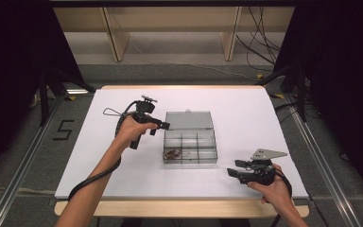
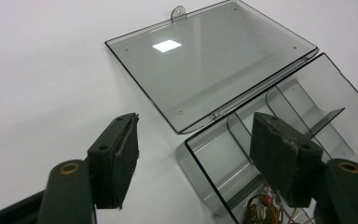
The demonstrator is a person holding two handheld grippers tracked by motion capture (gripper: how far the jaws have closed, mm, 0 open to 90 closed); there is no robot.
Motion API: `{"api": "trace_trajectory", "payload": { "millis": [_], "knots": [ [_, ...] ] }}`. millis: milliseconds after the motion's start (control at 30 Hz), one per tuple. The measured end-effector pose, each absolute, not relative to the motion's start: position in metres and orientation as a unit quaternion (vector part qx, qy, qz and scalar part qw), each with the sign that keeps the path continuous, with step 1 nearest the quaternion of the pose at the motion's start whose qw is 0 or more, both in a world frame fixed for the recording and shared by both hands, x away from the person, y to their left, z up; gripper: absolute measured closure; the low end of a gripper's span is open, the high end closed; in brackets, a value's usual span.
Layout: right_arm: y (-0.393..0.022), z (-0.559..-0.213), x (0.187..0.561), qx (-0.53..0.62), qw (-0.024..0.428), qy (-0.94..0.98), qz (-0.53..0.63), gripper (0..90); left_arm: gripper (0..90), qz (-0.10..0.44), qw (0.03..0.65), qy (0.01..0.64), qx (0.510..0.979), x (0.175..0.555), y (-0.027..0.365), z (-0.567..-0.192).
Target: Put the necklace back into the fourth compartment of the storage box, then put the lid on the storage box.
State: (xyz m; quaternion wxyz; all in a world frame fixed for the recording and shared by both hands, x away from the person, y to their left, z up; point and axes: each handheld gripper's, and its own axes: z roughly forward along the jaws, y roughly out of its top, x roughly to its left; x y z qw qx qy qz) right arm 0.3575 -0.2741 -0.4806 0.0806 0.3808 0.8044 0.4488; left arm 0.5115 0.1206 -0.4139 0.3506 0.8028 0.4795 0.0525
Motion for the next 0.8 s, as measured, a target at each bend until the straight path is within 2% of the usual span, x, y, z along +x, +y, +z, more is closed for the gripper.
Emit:
{"api": "trace_trajectory", "payload": {
  "millis": [600, 667, 700, 733, 767, 800],
  "knots": [
    [-0.275, -0.480, 0.358, 0.382, 0.088, 0.801, 0.453, 46.0, 32.3, 0.045, 0.356, 0.499, 0.789, 0.522, 0.119, -0.418],
    [-0.273, -0.480, 0.357, 0.391, 0.077, 0.794, 0.459, 46.0, 32.7, 0.047, 0.357, 0.499, 0.788, 0.524, 0.119, -0.422],
    [-0.275, -0.478, 0.358, 0.380, 0.093, 0.800, 0.454, 45.9, 33.3, 0.046, 0.356, 0.500, 0.789, 0.525, 0.119, -0.423],
    [-0.273, -0.478, 0.357, 0.393, 0.082, 0.794, 0.457, 45.7, 33.5, 0.045, 0.354, 0.499, 0.790, 0.526, 0.120, -0.424],
    [-0.273, -0.477, 0.359, 0.379, 0.097, 0.797, 0.459, 44.9, 33.5, 0.043, 0.360, 0.504, 0.784, 0.527, 0.119, -0.424],
    [-0.272, -0.475, 0.358, 0.389, 0.085, 0.793, 0.461, 44.4, 33.5, 0.043, 0.363, 0.503, 0.783, 0.528, 0.119, -0.425]
  ]
}}
